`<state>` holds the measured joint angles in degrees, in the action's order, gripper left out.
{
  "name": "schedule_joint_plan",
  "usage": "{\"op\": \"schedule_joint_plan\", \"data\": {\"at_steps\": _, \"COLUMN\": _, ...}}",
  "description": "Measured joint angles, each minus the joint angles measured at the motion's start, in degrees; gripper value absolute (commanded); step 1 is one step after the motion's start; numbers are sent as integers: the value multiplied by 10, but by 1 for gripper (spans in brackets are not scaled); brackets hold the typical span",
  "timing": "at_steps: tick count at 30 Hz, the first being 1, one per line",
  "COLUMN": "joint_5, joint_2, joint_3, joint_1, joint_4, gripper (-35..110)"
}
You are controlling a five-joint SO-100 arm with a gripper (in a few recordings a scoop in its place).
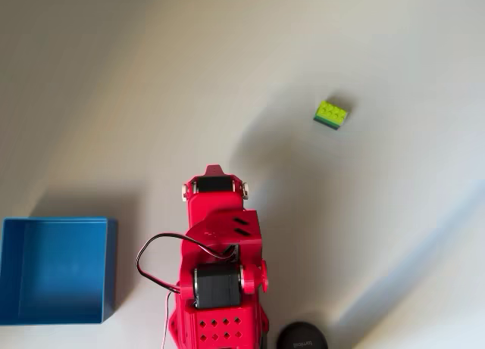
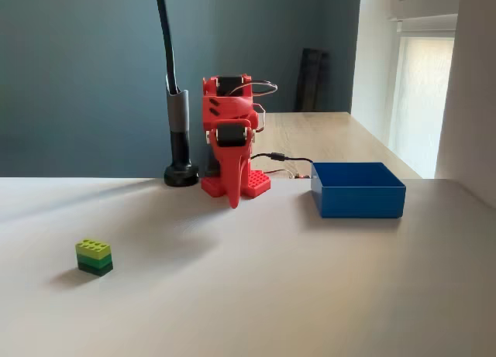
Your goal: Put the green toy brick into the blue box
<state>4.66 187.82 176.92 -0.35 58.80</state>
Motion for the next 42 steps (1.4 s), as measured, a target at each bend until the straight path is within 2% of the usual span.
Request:
{"op": "schedule_joint_plan", "data": {"at_steps": 10, "joint_5": -1, "joint_2": 0, "joint_3": 0, "joint_1": 0, "joint_4": -1, "gripper": 0}}
{"op": "schedule_joint_plan", "data": {"at_steps": 15, "joint_5": -24, "joint_2": -4, "joint_3": -3, "joint_1": 0, "joint_4": -36, "gripper": 0}}
{"op": "schedule_joint_plan", "data": {"at_steps": 20, "joint_5": -25, "joint_2": -25, "joint_3": -69, "joint_1": 0, "joint_4": -55, "gripper": 0}}
{"op": "schedule_joint_plan", "data": {"at_steps": 27, "joint_5": -4, "joint_2": -180, "joint_3": -202, "joint_1": 21, "joint_4": -56, "gripper": 0}}
{"op": "schedule_joint_plan", "data": {"at_steps": 35, "joint_5": 19, "joint_2": -430, "joint_3": -373, "joint_1": 107, "joint_4": -50, "gripper": 4}}
{"op": "schedule_joint_plan", "data": {"at_steps": 42, "joint_5": 16, "joint_2": -588, "joint_3": -460, "joint_1": 196, "joint_4": -40, "gripper": 21}}
